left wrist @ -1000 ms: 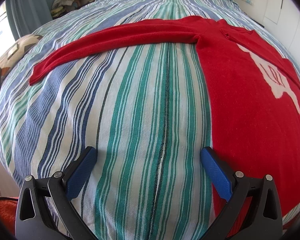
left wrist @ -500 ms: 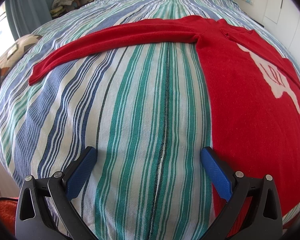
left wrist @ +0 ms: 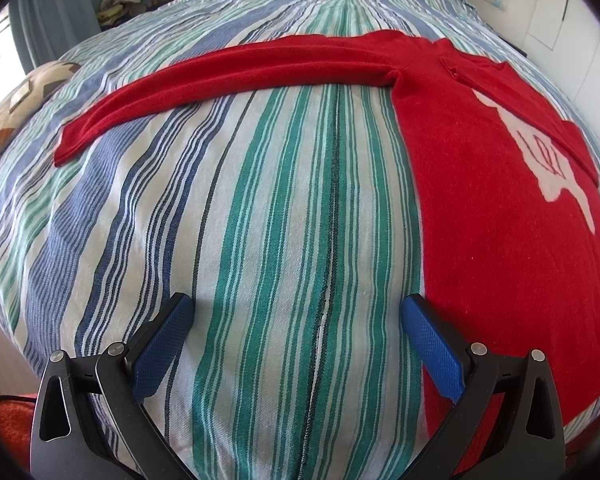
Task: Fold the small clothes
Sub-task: 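Open the right tool and withdraw from the folded side, then grasp the other sweater side with the left tool and fold it over the body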
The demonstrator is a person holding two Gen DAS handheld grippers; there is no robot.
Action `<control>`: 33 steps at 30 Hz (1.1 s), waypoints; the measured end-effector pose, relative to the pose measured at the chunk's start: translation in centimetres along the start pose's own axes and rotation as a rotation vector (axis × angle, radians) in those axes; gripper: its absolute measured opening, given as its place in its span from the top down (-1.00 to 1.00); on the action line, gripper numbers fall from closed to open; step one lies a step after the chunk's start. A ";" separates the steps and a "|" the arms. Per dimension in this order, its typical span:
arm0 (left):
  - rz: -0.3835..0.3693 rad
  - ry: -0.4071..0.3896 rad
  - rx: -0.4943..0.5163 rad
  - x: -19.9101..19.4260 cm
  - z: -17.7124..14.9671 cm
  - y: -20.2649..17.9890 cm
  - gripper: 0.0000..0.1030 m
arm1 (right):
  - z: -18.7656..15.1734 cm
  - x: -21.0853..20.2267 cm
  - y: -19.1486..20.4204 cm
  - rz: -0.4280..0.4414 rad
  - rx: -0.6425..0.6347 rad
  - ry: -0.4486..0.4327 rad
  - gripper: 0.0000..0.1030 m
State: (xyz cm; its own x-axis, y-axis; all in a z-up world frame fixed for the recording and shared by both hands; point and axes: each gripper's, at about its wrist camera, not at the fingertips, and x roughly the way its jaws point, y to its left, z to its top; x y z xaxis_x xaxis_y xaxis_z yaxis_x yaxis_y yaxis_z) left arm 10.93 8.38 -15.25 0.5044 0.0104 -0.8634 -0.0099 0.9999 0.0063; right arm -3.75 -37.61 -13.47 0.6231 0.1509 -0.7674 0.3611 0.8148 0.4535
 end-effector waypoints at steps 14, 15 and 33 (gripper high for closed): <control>-0.487 -0.148 -0.527 -7.2 5.5 12.4 -0.98 | 0.1 0.1 -0.2 0.009 0.015 0.002 -0.57; -0.499 -0.152 -0.589 -6.9 5.9 14.4 -0.98 | 0.1 0.2 -0.2 0.011 0.017 0.001 -0.57; -0.383 -0.008 -1.020 4.9 7.9 26.8 -0.34 | 0.0 0.7 0.3 -0.019 -0.011 0.015 -0.61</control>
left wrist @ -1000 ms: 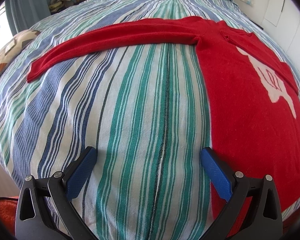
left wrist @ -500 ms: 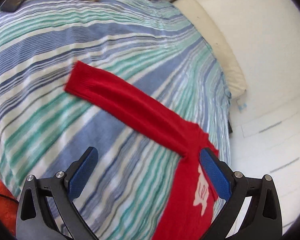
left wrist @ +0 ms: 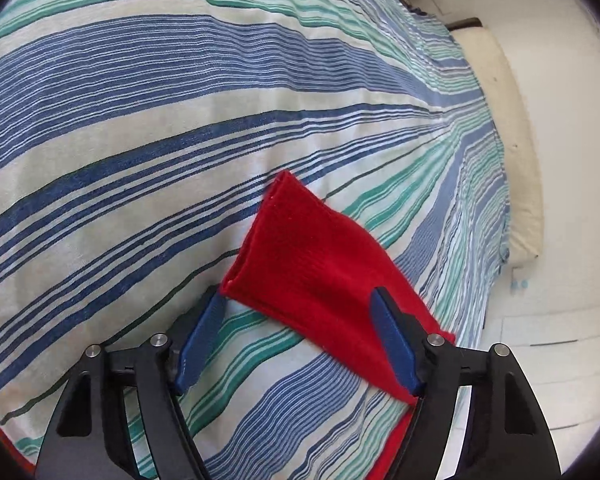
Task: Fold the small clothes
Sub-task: 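Grasp the other sweater side with the left tool and fold it over the body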
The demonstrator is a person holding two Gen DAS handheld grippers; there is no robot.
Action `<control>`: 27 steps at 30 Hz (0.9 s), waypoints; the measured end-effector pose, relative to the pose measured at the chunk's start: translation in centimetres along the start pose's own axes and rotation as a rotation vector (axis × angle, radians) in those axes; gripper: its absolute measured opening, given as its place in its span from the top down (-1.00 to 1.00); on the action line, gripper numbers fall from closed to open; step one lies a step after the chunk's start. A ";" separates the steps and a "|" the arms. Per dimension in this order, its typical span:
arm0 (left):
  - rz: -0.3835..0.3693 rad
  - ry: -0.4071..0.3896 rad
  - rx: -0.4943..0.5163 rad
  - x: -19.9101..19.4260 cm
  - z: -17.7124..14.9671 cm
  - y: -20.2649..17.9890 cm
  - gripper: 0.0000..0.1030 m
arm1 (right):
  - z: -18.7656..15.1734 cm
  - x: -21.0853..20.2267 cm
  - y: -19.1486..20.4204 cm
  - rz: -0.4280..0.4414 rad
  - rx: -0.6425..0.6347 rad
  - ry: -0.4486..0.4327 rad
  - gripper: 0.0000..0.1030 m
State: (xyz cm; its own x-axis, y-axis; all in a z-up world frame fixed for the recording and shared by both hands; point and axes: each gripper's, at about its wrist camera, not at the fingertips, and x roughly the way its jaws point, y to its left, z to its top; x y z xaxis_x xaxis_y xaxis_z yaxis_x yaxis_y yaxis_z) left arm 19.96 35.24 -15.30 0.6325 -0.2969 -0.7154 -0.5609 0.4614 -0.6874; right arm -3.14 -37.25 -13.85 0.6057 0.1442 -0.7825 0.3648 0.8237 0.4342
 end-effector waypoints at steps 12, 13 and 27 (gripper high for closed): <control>0.115 -0.142 0.431 -4.0 -2.7 -12.0 0.94 | 0.0 0.5 0.0 0.008 -0.009 0.012 -0.73; 0.094 -0.144 0.498 -4.3 -3.6 -15.1 0.94 | 0.1 0.7 0.0 0.008 -0.009 0.017 -0.73; -0.176 0.115 1.124 6.6 -30.5 -42.7 -0.21 | 0.2 0.6 -0.7 0.047 0.024 0.033 -0.74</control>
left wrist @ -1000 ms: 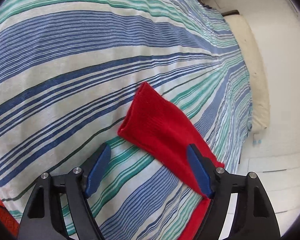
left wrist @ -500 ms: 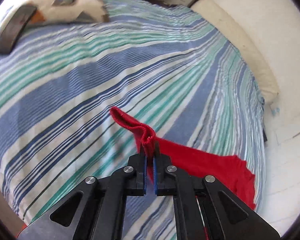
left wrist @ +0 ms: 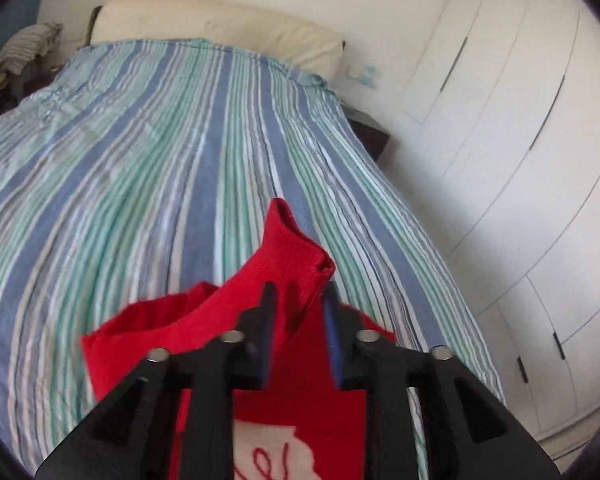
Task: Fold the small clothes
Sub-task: 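Grasp the other sweater side with the left tool and fold it over the body, then open the left tool and withdraw from the folded sweater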
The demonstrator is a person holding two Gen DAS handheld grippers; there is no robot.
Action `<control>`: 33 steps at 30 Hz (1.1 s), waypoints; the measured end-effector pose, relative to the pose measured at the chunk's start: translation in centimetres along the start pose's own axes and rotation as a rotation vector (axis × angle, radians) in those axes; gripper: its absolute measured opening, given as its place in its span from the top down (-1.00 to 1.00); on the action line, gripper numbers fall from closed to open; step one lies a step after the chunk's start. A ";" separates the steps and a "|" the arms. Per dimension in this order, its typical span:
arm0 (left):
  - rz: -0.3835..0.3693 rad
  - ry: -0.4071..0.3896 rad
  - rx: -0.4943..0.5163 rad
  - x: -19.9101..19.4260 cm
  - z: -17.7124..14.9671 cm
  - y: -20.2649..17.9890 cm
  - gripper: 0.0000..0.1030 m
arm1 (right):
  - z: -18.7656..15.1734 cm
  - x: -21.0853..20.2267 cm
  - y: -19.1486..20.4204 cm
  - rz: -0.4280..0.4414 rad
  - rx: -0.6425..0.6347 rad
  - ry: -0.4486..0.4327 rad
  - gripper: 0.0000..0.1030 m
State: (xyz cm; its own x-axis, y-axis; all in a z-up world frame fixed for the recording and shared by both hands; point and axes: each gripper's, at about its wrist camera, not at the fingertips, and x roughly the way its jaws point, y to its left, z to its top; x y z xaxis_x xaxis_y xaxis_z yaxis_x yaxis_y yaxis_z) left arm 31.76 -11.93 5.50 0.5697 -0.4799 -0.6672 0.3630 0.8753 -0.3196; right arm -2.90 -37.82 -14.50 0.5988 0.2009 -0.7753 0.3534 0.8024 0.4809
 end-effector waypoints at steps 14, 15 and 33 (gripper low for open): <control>0.260 0.150 0.121 -4.0 -16.5 13.5 -0.40 | 0.1 0.4 -0.5 0.030 0.024 0.012 -0.80; 0.277 0.173 0.150 -3.8 -17.3 13.9 -0.40 | 0.1 0.4 -0.4 0.027 0.020 0.013 -0.81; 0.406 0.061 -0.014 2.4 -18.1 17.5 0.89 | -0.1 0.9 0.4 -0.018 -0.029 0.011 -0.84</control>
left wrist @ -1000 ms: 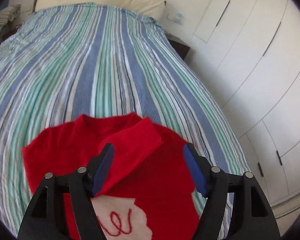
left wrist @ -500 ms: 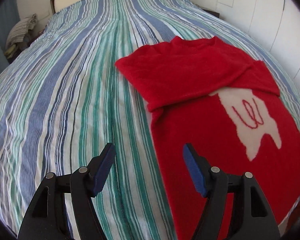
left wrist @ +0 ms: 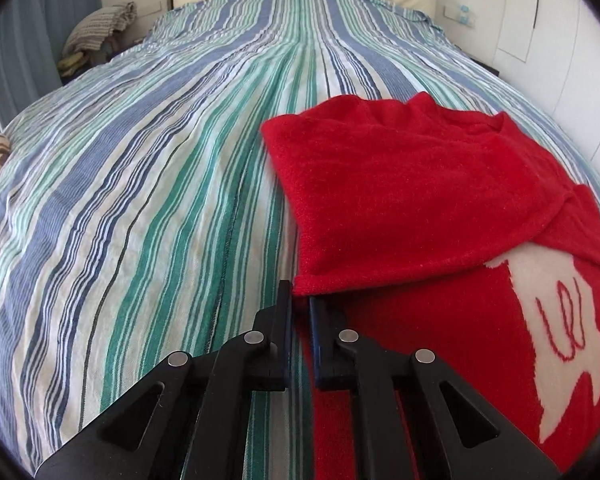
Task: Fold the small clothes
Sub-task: 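Open the left tool and withdraw from the folded sweater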
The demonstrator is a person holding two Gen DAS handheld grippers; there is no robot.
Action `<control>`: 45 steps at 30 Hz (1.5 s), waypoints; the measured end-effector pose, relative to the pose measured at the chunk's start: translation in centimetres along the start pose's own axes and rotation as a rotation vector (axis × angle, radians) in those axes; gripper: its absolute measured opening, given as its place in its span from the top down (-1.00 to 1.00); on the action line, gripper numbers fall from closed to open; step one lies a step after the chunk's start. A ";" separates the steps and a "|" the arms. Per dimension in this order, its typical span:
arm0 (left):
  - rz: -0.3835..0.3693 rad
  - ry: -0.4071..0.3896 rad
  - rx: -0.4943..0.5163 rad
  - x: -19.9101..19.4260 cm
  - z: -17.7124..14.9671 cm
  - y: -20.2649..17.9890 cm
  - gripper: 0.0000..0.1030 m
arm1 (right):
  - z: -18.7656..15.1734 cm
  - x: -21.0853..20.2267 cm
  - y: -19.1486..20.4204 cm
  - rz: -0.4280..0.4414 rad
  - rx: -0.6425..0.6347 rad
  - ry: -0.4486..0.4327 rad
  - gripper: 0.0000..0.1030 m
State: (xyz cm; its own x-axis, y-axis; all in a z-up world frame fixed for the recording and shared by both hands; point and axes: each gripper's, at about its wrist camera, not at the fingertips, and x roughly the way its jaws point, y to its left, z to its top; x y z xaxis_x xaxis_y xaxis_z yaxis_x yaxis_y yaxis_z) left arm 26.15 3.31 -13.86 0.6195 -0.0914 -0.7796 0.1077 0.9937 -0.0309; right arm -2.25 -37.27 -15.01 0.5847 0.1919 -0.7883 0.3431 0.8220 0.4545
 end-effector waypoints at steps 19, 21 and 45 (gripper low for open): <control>-0.035 0.049 -0.109 -12.2 -5.8 1.4 -0.49 | 0.3 -0.8 -0.3 0.030 0.035 -0.016 -0.89; -0.122 0.049 -0.104 -15.7 -6.4 -1.1 -0.49 | 0.7 -2.0 -0.1 0.017 0.032 -0.071 -0.88; -0.027 -0.029 -0.074 -25.2 -8.8 2.1 -0.89 | 3.8 -14.0 5.3 0.152 -0.187 -0.224 -0.88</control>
State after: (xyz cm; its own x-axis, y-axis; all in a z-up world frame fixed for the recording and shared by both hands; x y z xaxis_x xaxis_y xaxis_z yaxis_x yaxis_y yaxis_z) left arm 3.87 8.26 0.24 0.6392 -0.1193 -0.7598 0.0676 0.9928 -0.0989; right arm -5.81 -37.58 -0.01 0.7729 0.2140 -0.5973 0.1108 0.8814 0.4592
